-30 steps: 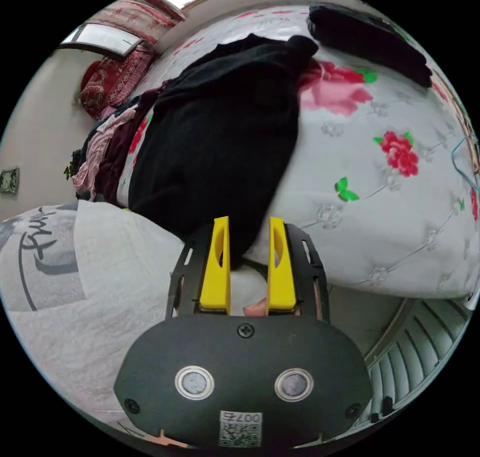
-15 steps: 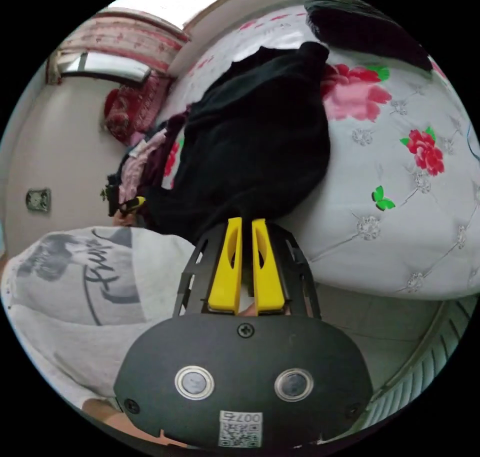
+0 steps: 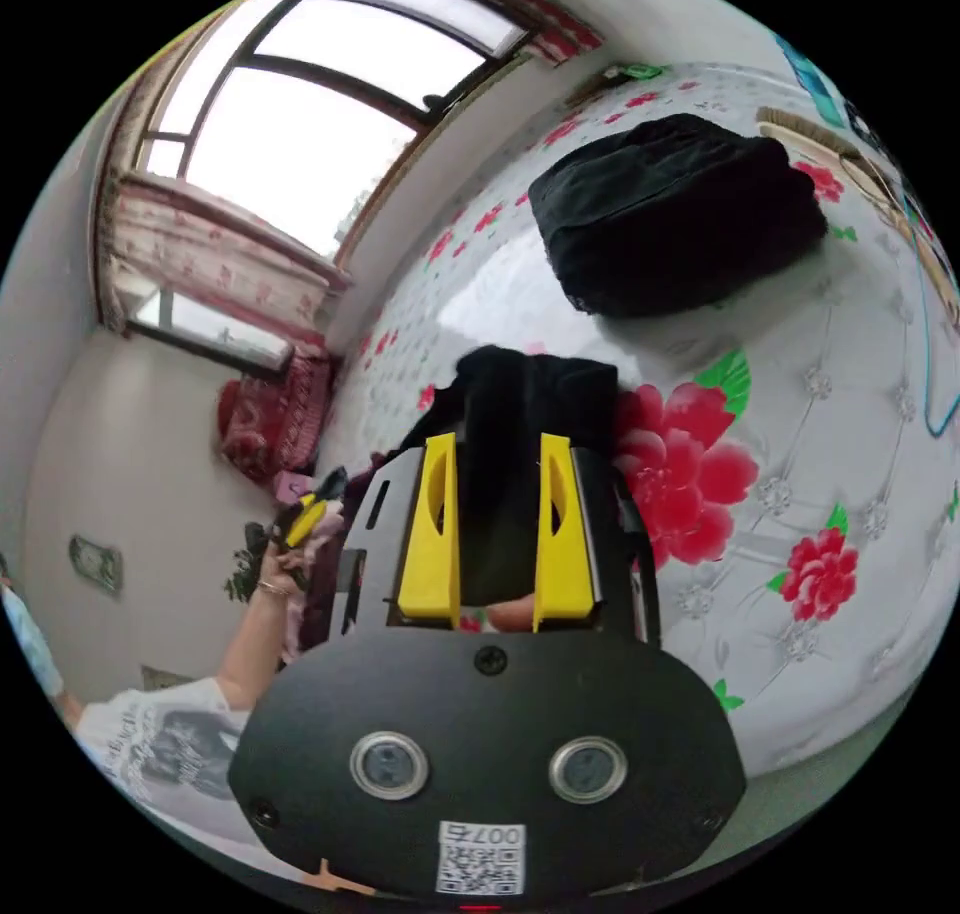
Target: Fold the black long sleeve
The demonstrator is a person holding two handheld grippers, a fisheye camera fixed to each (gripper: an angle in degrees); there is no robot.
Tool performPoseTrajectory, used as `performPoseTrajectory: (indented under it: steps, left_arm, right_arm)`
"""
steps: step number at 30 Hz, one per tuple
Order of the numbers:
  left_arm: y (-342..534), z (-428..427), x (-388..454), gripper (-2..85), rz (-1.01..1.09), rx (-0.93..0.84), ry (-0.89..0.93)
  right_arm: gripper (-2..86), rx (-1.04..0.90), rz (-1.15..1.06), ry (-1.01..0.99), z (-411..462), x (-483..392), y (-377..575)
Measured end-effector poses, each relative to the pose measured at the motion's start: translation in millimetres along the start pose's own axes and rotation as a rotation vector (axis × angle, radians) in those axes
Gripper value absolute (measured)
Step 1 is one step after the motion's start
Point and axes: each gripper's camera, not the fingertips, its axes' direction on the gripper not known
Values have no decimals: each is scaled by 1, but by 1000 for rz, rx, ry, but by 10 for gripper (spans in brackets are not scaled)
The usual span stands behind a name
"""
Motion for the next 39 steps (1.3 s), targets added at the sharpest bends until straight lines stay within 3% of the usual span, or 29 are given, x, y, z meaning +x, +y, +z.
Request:
performPoseTrajectory:
  steps: [6,11,15,21,25,29,33,39]
  left_arm:
    - [60,38,-18,114,37,-184,-252]
    - [100,49,-11,108,79,-211,-378]
    - [106,86,-10,14,120,-347,-435]
    - [115,54,24,-6,298,-377,-385]
    - [150,48,-4,5,141,-391,-190]
    - [166,62,-9,57,98,-378,-382]
    - [146,79,45,85,338,-256,-469]
    - [113,177,105,102,624,-240,-501]
  right_arm:
    - [90,-180,-192,235,57,1,18]
    - [73,-280,-362,368,113,-21,28]
    - [36,-360,-444,460,144,-33,37]
    - [10,-267,-447,394,55,-39,37]
    - [26,-291,-343,327,18,-19,67]
    - [52,-232,-331,424,24,-22,78]
    - [62,-206,-491,427,48,-58,68]
    - [62,-329,-711,435,141,-101,41]
